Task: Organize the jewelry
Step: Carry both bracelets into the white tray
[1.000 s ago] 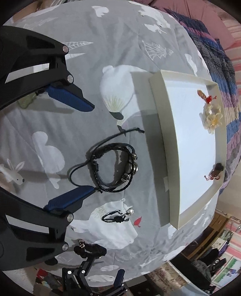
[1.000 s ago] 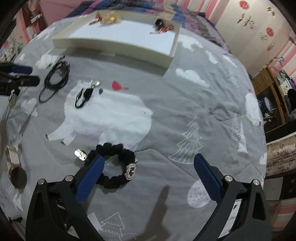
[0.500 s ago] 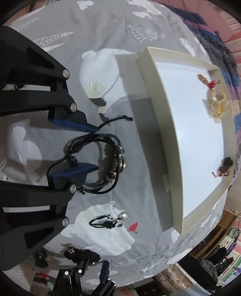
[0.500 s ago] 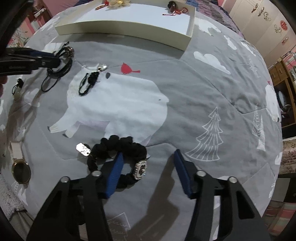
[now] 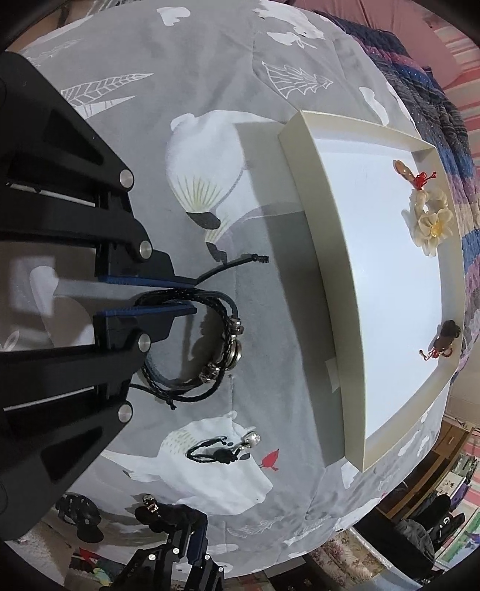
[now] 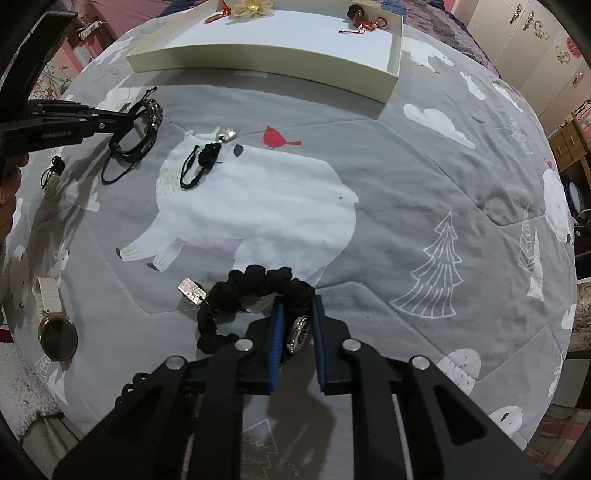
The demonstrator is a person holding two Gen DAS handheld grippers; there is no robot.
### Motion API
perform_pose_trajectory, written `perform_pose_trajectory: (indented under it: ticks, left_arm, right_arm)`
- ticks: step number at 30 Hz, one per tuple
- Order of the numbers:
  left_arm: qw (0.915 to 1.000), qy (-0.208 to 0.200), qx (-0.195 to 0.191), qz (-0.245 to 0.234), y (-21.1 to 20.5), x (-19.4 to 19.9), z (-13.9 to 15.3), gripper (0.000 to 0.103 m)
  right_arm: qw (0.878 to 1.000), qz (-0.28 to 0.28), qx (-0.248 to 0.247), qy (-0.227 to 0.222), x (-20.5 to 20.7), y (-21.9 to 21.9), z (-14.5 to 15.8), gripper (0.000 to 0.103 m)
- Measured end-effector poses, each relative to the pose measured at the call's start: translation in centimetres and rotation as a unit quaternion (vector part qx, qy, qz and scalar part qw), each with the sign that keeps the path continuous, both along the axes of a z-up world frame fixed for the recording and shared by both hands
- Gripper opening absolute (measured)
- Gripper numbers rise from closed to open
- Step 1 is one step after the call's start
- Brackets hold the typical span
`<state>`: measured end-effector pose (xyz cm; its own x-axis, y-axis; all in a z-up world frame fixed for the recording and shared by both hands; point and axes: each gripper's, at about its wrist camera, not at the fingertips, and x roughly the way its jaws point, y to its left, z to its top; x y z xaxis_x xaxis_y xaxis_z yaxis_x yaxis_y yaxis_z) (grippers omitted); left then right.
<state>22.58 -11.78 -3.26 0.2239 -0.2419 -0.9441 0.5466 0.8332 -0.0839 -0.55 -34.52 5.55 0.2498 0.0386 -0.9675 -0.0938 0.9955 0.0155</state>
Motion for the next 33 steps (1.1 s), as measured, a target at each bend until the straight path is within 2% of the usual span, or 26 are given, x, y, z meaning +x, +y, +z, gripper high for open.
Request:
perform_pose_trajectory:
  ticks: [9, 17, 27, 33]
  left_arm:
    - [0.9998, -0.010, -0.018, 0.002, 0.4, -0.4, 1.5, 0.005]
    - [0.9990, -0.031, -0.031, 0.007, 1.1, 0.0, 3.8, 0.005]
    - [0.9956, -0.075, -0.046, 0.032, 2.4, 3.9, 8.0, 0.005]
    - [0.9931, -0.099, -0.042, 0.047, 2.2, 7.7, 9.5, 0.005]
  right_arm:
    - [0.999, -0.016, -0.002, -0.034, -0.3, -0.3, 1.8, 0.014]
    - [0.995, -0.023, -0.015, -0.099, 1.9, -1.2, 5.3, 0.014]
    - [0.986, -0.020, -0.027, -0.161, 9.3, -1.7, 9.4, 0.014]
    - [0.984, -0.029, -0.036, -0.170, 14.8, -1.3, 10.1, 0.014]
